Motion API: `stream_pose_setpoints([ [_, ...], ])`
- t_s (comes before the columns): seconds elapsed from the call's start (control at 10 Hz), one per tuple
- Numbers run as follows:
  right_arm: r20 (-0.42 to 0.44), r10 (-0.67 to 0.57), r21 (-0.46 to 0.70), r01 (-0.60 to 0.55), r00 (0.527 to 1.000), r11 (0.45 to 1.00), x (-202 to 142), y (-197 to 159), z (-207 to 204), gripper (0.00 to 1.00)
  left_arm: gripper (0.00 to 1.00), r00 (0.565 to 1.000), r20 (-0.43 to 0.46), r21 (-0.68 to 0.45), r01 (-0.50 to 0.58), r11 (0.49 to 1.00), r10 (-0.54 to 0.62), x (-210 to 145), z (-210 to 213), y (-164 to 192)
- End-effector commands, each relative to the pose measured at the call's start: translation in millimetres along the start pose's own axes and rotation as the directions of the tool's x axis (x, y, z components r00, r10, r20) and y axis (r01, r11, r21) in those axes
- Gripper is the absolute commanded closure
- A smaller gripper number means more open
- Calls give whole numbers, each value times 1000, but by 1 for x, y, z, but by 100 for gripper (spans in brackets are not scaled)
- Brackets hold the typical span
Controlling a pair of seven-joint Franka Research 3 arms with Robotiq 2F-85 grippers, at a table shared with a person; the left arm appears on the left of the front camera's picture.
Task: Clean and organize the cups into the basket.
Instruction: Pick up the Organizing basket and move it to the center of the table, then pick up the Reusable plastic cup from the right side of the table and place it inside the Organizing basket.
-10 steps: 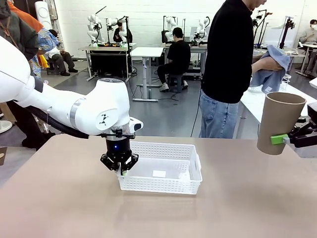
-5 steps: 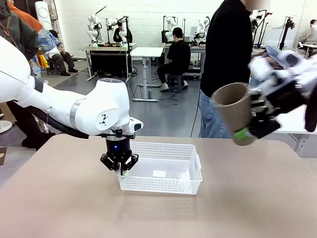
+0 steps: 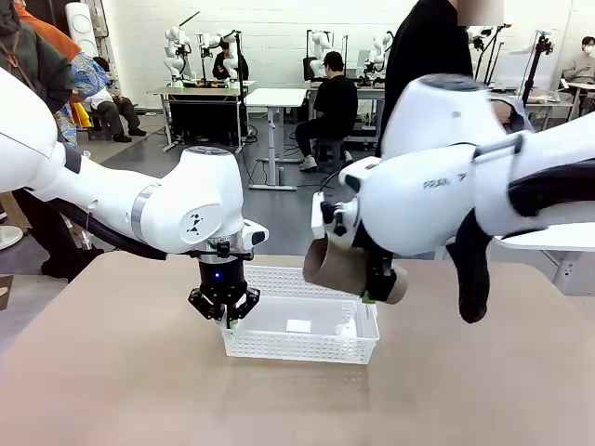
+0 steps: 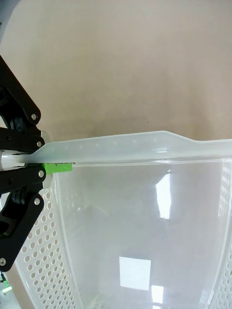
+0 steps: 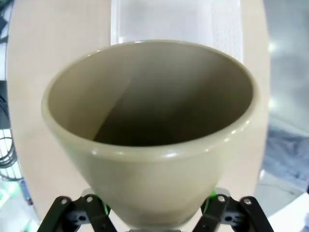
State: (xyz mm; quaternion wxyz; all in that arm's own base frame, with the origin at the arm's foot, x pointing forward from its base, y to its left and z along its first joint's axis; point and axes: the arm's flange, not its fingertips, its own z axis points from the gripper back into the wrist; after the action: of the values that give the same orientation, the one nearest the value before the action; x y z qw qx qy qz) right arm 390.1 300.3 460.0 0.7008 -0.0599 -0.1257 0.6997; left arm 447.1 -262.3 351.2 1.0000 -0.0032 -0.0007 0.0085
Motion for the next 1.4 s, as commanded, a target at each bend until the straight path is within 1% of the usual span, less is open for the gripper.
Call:
stream_pose_setpoints([
  [0.0, -46, 3, 116, 2, 999, 993, 24, -22, -2, 19, 100, 1000, -1, -2, -2, 1000, 2, -1, 0, 0],
  [0.1, -58, 2, 145, 6, 998, 989, 27, -24, -13, 19, 100, 1000, -1, -2, -2, 1000, 2, -1, 0, 0],
  [0.2, -47, 7, 178, 2, 999, 984, 25, -24, -21, 19, 100, 1000, -1, -2, -2, 1000, 2, -1, 0, 0],
  [0.3, 8, 10, 222, -11, 1000, 975, 17, -22, -23, 19, 100, 1000, -1, -2, -2, 1000, 2, -1, 0, 0],
  [0.4, -70, 9, 143, 2, 998, 990, 22, -18, -27, 19, 100, 1000, -1, -2, -2, 1000, 2, -1, 0, 0],
  [1.1, -70, 9, 143, 2, 998, 990, 22, -18, -27, 19, 100, 1000, -1, -2, -2, 1000, 2, -1, 0, 0],
  [1.3, -33, 12, 177, -6, 999, 984, 25, -23, -32, 19, 100, 1000, -1, -2, -2, 1000, 2, -1, 0, 0],
])
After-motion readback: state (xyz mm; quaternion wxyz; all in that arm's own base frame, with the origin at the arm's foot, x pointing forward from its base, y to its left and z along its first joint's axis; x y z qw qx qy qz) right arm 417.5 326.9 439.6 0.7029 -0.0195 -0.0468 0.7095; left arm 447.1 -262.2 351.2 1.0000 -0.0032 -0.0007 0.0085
